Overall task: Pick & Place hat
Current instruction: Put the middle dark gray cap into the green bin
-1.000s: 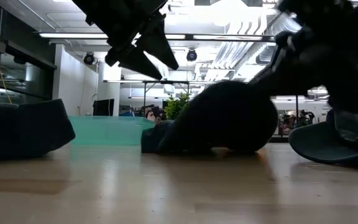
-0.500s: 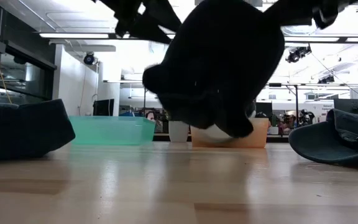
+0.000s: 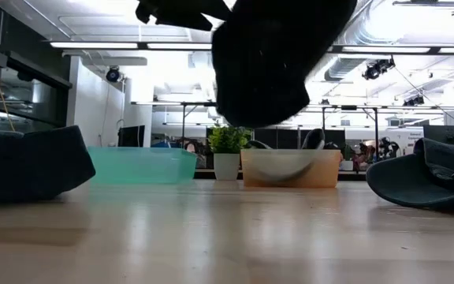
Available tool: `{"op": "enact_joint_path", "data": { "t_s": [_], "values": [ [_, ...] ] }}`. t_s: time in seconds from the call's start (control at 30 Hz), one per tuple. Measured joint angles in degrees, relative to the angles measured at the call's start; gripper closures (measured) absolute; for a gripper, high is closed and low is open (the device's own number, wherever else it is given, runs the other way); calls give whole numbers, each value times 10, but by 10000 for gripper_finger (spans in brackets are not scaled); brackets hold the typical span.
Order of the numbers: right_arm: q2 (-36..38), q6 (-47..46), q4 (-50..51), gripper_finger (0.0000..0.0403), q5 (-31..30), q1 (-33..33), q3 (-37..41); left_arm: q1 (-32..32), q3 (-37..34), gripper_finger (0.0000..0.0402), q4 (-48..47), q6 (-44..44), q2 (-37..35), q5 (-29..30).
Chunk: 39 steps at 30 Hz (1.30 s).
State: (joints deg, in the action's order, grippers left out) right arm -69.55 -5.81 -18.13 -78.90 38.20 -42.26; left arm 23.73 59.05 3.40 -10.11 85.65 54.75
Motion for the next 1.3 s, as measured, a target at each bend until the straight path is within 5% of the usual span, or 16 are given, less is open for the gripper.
{"op": "enact_joint_path", "data": {
  "t_s": [0.23, 0.5, 0.67, 0.9, 1.3],
  "values": [
    [29, 246, -208, 397, 28, -6, 0, -1, 0, 131, 46, -28, 0, -1],
    [38, 407, -349, 397, 201, -64, 0, -5, 0, 131, 134, -33, 9, -32],
    [38, 452, -377, 397, 309, -97, 0, -5, 0, 131, 161, -35, 9, -38],
    [38, 469, -392, 397, 381, -128, 0, -19, 0, 131, 231, -34, 14, -91],
    [38, 520, -471, 397, 447, -147, -1, -104, 0, 131, 578, -17, 132, -280]
  ]
}}
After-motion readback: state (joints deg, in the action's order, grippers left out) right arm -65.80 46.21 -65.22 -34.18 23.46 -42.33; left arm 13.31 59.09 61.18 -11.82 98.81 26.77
